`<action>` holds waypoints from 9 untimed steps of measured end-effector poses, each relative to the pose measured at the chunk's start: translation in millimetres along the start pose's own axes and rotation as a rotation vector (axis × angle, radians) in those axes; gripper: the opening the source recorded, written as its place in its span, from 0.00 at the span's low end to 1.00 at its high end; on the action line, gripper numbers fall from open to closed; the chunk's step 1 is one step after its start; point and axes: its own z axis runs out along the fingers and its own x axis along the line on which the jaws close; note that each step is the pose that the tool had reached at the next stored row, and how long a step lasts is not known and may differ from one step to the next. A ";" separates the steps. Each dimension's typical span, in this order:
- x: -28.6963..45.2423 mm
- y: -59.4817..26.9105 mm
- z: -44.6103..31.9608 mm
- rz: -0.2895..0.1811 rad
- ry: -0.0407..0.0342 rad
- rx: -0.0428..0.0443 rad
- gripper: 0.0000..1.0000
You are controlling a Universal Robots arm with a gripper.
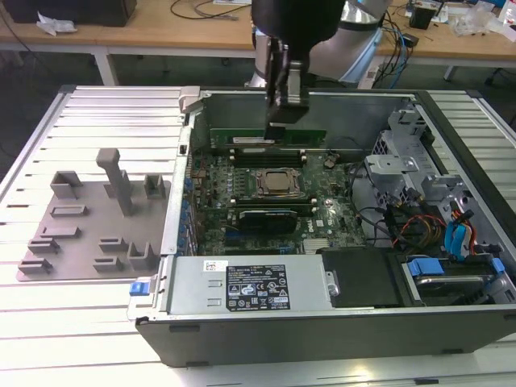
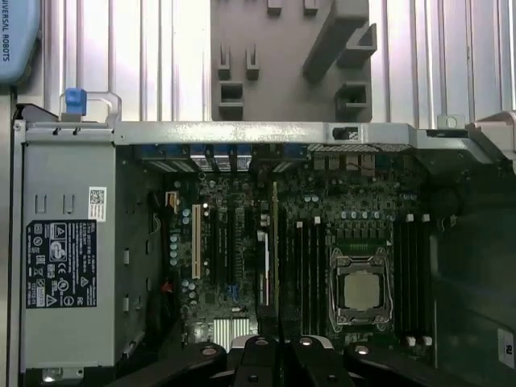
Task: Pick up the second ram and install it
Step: 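Pick up the second ram and move it above second insertion slot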
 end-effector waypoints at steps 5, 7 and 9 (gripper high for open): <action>-0.2 -22.1 -0.1 0.001 -0.0001 -0.0010 0.10; -0.4 -36.0 0.4 0.002 -0.0001 -0.0020 0.10; -0.5 -47.5 0.3 0.002 0.0002 -0.0024 0.10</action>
